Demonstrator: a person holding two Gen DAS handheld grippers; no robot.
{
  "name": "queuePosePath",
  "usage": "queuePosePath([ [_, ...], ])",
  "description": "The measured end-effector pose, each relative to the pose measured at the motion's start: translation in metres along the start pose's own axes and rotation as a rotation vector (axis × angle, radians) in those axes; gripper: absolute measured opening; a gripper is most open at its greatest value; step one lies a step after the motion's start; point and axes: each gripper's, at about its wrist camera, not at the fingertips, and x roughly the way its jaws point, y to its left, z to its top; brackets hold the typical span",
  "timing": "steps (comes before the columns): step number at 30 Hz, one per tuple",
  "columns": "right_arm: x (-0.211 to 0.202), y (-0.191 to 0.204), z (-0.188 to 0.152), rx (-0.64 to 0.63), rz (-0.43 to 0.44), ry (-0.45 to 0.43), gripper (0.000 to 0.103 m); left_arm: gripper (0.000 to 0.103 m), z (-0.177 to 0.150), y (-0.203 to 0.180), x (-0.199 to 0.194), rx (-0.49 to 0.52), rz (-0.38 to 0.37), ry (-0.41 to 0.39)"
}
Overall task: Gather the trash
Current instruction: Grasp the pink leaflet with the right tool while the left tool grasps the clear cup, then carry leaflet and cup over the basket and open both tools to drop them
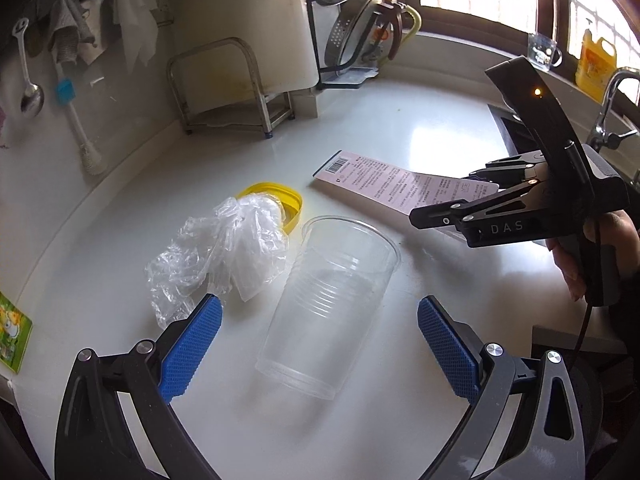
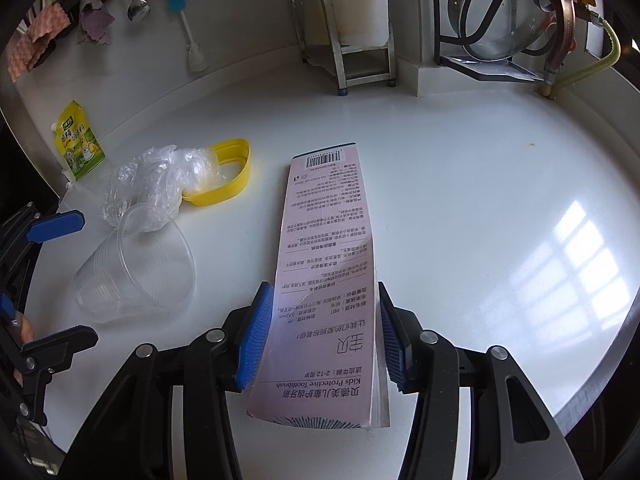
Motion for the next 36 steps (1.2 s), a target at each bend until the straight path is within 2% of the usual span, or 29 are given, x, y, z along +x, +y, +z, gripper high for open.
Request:
queuePosePath([
  [10, -0.003, 0.001, -0.001, 0.006, 0.022, -0.009, 0.049, 0.096, 0.003, -0.007, 0.022, 0.078, -0.061, 0.082],
  [18, -0.002, 0.0, -0.001, 0.009, 0.019, -0.006, 0.049, 0.095, 0.007, -0.014, 0.039, 0.089, -0.101, 0.124],
  [20, -0.003, 0.0, -0.001, 0.008, 0.017, -0.01, 0.049, 0.092, 0.006, -0.019, 0.04, 0.108, -0.095, 0.121],
  [22, -0.004, 0.0, 0.0, 0.007, 0.016, -0.014, 0.049, 0.073, 0.005, -0.024, 0.039, 0.126, -0.103, 0.121],
  [25, -0.003, 0.0, 0.0, 0.01, 0.023, -0.01, 0.049, 0.057, 0.003, -0.028, 0.04, 0.125, -0.096, 0.127],
  [26, -0.003, 0.0, 0.0, 0.011, 0.023, -0.01, 0.049, 0.055, 0.002, -0.028, 0.039, 0.112, -0.103, 0.123],
  [29, -0.004, -0.001, 0.0, 0.011, 0.019, -0.015, 0.049, 0.054, 0.001, -0.028, 0.032, 0.067, -0.095, 0.104],
  [36, -0.009, 0.001, -0.004, 0.014, 0.01, -0.026, 0.048, 0.054, -0.005, -0.032, 0.001, -0.067, -0.013, 0.039],
])
